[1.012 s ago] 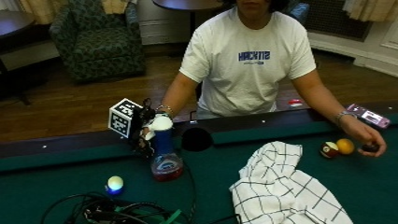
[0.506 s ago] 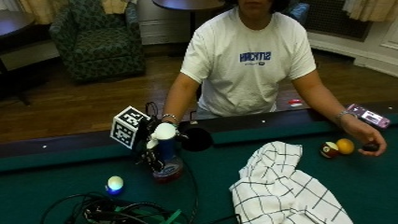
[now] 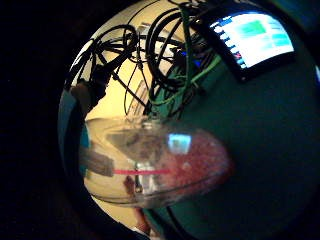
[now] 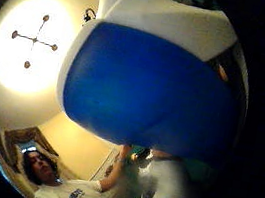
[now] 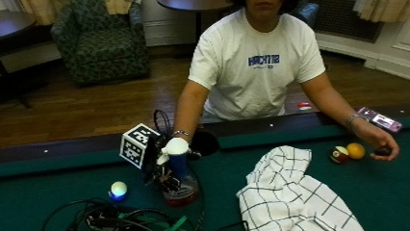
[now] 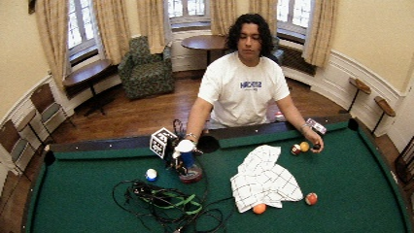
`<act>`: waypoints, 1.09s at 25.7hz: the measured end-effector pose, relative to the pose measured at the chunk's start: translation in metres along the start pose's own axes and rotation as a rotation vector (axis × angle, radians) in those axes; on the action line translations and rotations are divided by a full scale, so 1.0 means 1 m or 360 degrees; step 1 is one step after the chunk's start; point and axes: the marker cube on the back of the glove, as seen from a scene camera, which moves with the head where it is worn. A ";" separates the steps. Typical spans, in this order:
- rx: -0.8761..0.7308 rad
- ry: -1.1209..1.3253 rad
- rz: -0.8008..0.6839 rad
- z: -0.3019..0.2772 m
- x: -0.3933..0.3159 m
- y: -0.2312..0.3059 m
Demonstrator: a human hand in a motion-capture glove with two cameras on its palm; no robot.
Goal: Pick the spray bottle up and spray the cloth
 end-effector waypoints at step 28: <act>-0.0646 -0.0392 -0.0435 -0.015 -0.224 0.001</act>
